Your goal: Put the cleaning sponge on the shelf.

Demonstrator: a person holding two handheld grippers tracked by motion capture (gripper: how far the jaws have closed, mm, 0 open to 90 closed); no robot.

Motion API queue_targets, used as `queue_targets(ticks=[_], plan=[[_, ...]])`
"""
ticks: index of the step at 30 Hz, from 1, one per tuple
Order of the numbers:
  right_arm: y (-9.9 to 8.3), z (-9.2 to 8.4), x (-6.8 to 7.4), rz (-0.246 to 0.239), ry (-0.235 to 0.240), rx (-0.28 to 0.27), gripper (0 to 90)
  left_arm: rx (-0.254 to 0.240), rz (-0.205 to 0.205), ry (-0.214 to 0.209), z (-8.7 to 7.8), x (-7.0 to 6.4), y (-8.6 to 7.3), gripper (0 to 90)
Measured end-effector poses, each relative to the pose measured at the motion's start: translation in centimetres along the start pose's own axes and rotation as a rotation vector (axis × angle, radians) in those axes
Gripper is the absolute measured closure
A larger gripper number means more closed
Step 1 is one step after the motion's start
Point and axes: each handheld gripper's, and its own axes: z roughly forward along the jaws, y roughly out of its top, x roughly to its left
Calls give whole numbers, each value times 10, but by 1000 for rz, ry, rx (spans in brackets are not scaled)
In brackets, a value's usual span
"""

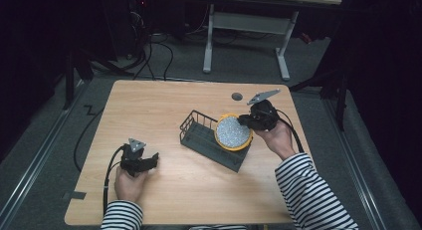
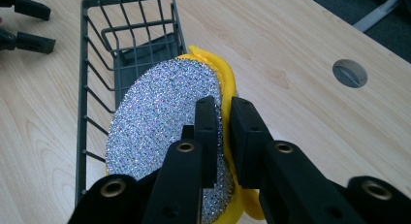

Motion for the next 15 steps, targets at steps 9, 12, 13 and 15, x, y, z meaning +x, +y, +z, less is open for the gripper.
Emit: queue_targets(ticks=[9,12,13,15], plan=[[-7,3,6,-19,14,-1,822,0,0,0,0,0,0,278],[-8,5,8,-26,18,3,821,0,1,0,0,0,0,278],[-9,6,8,-28,18,5,820,0,0,0,0,0,0,278],[-10,7,8,-27,18,8,819,0,0,0,0,0,0,278]])
